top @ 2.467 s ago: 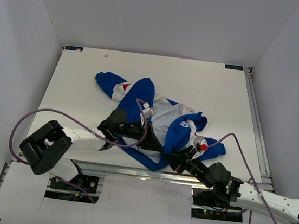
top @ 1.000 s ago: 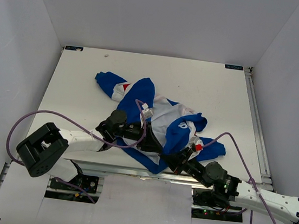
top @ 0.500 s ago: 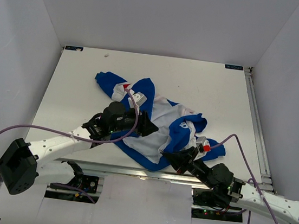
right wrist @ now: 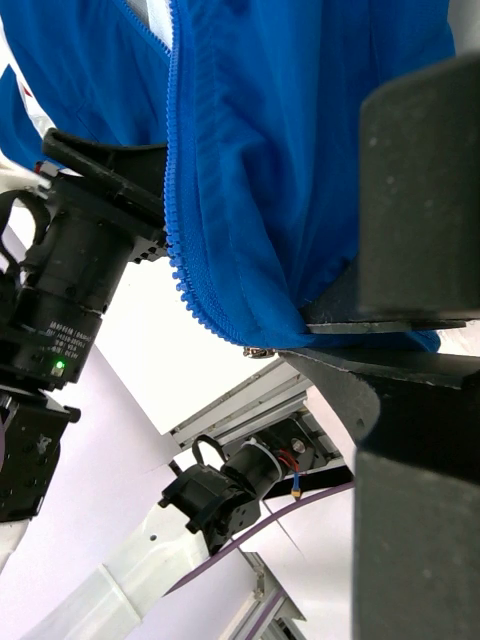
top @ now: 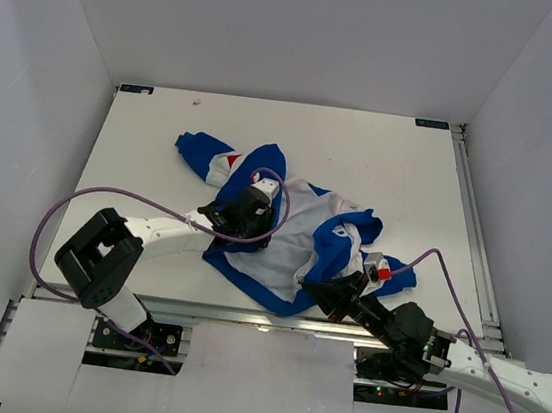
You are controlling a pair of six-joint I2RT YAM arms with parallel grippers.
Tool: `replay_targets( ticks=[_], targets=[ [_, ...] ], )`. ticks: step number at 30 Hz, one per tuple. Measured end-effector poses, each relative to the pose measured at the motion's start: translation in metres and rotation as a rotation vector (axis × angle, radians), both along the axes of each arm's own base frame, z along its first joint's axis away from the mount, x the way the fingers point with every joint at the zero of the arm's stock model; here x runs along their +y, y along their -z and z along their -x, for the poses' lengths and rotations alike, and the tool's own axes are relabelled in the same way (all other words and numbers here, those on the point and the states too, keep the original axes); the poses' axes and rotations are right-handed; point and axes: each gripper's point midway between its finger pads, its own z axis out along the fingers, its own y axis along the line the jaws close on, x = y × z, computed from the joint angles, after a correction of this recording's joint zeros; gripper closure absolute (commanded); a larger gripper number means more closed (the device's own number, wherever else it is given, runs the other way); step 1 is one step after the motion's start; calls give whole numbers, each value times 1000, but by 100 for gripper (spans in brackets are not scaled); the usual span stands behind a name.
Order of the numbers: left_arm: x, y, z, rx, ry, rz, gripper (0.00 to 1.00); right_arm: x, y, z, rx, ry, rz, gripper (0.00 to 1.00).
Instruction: Zip up the jacket
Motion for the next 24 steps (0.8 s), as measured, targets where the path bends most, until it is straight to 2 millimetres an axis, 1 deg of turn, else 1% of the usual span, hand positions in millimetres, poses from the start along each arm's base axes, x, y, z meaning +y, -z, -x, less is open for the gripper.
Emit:
replay_targets(
  ticks=[5,8,10,12,18,21,24],
  targets=[
    [10,15,-4,13,-27,-77,54,-1,0,0,2,-1,-1,92],
    [14,18,-5,8,-36,-102,57,-1,-1,1,3,-1,-7,92],
    [15,18,-6,6,-36,-109,63,-2,-2,1,3,-1,-12,92],
    [15,17,-7,3,-36,-115,66,-2,-3,1,4,-2,-15,92],
    [25,17,-12,-14,-77,-154,63,-2,-2,1,7,-2,-15,92],
    [31,13,-16,-23,-103,-156,61,-2,-1,1,10,-2,-10,92],
    [32,10,-18,-28,-109,-147,59,-2,-1,1,12,-2,-10,92]
  ],
)
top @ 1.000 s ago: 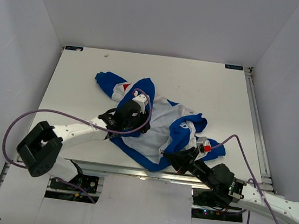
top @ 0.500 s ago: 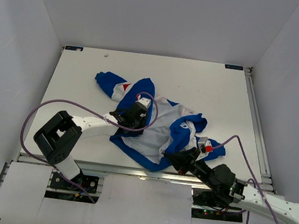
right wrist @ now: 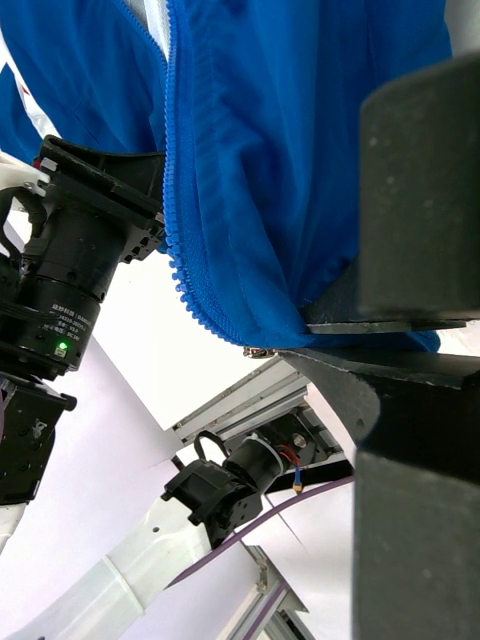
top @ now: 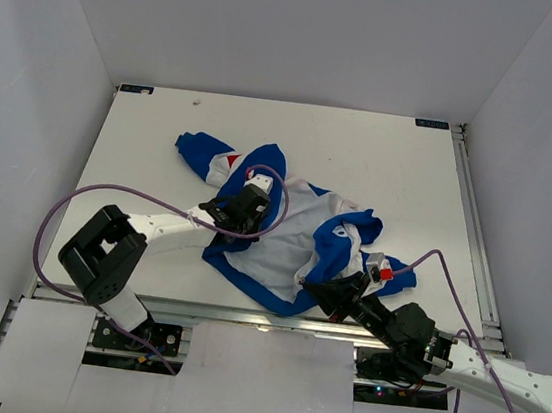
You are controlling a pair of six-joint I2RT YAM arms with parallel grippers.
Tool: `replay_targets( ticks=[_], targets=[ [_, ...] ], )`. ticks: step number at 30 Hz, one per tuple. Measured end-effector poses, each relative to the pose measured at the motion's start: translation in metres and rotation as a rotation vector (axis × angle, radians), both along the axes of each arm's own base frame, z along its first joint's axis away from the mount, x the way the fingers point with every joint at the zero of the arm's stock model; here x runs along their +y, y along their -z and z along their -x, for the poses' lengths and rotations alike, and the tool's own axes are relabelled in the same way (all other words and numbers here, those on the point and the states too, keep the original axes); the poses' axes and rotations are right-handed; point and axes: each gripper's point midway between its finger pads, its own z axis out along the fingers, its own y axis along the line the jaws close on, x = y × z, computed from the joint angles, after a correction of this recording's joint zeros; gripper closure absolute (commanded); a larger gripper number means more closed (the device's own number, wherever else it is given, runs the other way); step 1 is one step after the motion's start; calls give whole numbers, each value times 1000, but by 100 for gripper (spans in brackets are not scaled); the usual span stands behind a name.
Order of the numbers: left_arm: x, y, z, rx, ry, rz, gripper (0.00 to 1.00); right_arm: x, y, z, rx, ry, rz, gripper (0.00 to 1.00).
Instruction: Zip up the jacket
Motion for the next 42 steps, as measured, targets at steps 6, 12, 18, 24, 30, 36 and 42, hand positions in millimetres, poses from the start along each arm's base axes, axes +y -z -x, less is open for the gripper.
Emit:
replay_targets(
  ticks=[6,12,18,24,30,36,42],
  targets=[
    [-6,1,6,31,44,25,57,0,0,0,0,0,1,92],
    [-11,3,13,58,90,34,54,0,2,0,2,2,6,92],
    [-7,8,20,87,114,6,54,1,5,-1,6,7,19,92],
    [-5,11,26,101,136,-21,56,1,7,-2,9,9,27,92],
    [-9,11,30,104,170,-29,97,1,7,-2,9,12,27,92],
    [-24,3,31,111,207,28,100,1,12,-5,17,24,48,92],
    [-44,-38,33,57,262,185,100,0,31,-16,52,88,114,88]
  ],
)
